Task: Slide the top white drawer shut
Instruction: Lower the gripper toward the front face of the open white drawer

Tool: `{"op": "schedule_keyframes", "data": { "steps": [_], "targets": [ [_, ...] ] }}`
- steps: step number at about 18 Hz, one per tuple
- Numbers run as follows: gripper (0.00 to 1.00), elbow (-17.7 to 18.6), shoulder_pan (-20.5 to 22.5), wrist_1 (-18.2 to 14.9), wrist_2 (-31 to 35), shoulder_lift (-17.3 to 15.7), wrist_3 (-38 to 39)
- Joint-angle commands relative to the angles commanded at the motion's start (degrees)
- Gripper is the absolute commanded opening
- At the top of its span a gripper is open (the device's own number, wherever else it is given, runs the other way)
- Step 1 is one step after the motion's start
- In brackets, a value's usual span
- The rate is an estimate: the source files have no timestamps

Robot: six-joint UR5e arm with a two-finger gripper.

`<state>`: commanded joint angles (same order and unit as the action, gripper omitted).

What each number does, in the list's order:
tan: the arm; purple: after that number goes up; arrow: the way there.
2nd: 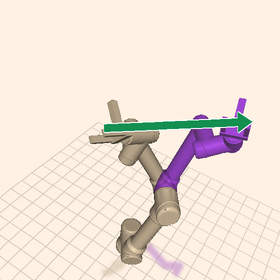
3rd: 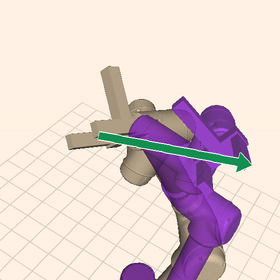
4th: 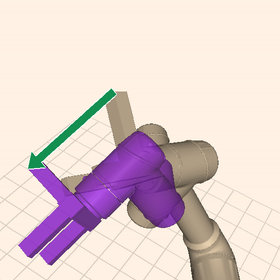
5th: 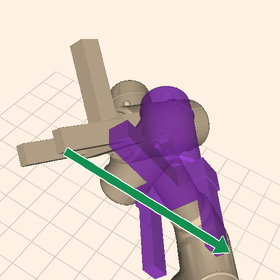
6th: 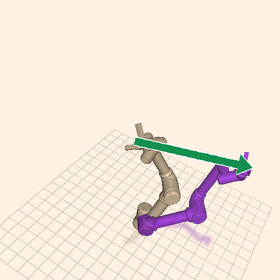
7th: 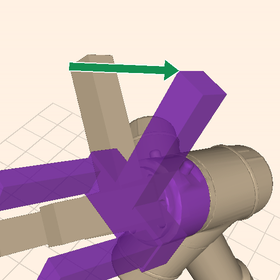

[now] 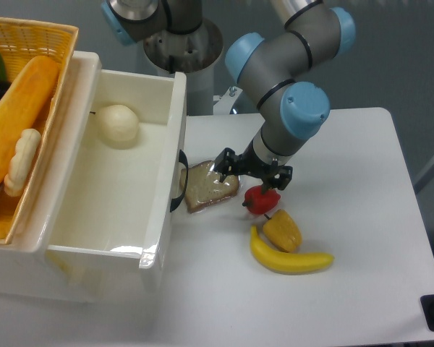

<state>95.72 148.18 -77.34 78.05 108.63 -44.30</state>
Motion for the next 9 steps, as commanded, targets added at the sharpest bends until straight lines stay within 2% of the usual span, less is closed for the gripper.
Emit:
{"op": "schedule_keyframes", "data": {
  "steps": [9],
  "targets": [
    [1.00, -0.9, -1.3, 0.3, -2.1, 1.0, 3.2]
  ]
}}
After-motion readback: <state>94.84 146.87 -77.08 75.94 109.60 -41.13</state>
